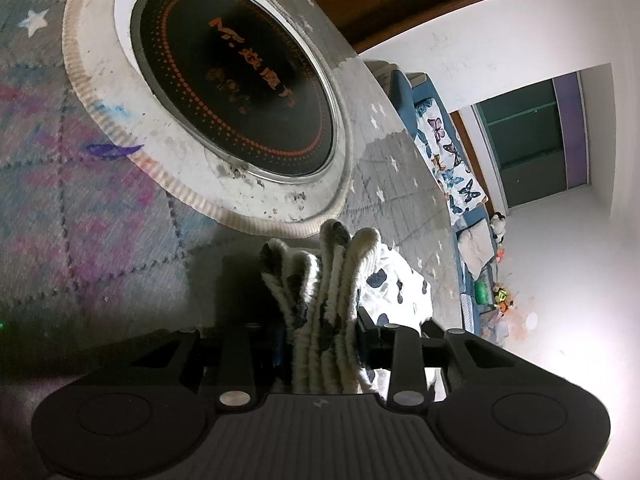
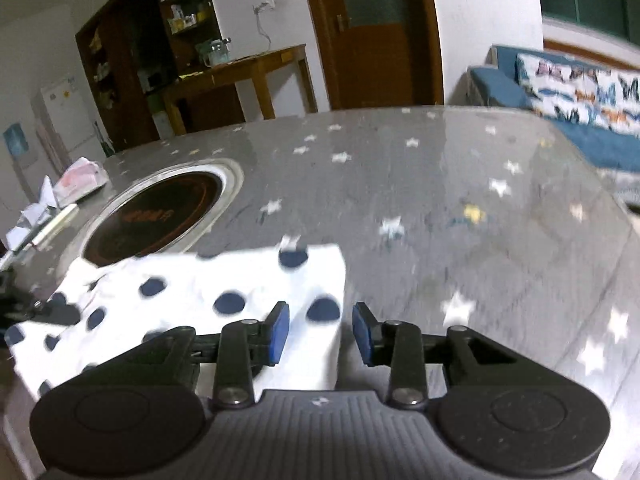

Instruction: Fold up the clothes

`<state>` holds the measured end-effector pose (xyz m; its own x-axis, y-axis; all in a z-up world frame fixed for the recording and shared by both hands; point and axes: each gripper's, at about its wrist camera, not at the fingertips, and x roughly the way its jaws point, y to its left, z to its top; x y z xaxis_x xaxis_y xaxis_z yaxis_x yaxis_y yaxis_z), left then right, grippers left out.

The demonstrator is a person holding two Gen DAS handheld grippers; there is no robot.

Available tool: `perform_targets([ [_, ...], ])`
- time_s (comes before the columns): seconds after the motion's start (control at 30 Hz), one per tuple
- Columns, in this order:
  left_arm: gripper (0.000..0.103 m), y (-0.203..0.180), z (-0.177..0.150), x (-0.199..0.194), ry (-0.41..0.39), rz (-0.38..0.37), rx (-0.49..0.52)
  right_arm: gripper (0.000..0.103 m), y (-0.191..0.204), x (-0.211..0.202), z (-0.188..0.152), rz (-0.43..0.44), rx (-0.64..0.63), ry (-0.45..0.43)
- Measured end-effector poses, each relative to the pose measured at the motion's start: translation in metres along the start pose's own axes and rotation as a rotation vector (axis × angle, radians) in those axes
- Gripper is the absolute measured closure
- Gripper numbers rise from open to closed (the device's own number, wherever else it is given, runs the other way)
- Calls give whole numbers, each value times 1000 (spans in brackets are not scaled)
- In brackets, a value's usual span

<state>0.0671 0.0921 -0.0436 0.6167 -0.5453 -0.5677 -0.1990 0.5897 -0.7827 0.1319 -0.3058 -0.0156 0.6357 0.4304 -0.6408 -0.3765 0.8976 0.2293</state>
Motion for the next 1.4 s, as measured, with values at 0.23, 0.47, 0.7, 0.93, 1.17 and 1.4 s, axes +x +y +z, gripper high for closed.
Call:
perform_targets([
  [0.23,68,-14,-2,-1,-10,54,60,88,4,-7,-18,56,59,-37],
  [0.47,69,-51,-1,8,4,82,179,96,0,-33,-8,38,54,-118],
  [0.7,68,-103,-4,46,49,70,290,96,-30,-61,15,-80,37,-190],
  [0.93,68,-148,-19,93,75,80,409,97,-72,-67,31,-194,63,-216],
  [1.17,64,-169,-37,129,91,127,507,96,-112,-50,26,-291,101,-174],
  [1.4,43,-169,-37,122,56,168,556,86,-118,-47,18,-305,103,-172],
])
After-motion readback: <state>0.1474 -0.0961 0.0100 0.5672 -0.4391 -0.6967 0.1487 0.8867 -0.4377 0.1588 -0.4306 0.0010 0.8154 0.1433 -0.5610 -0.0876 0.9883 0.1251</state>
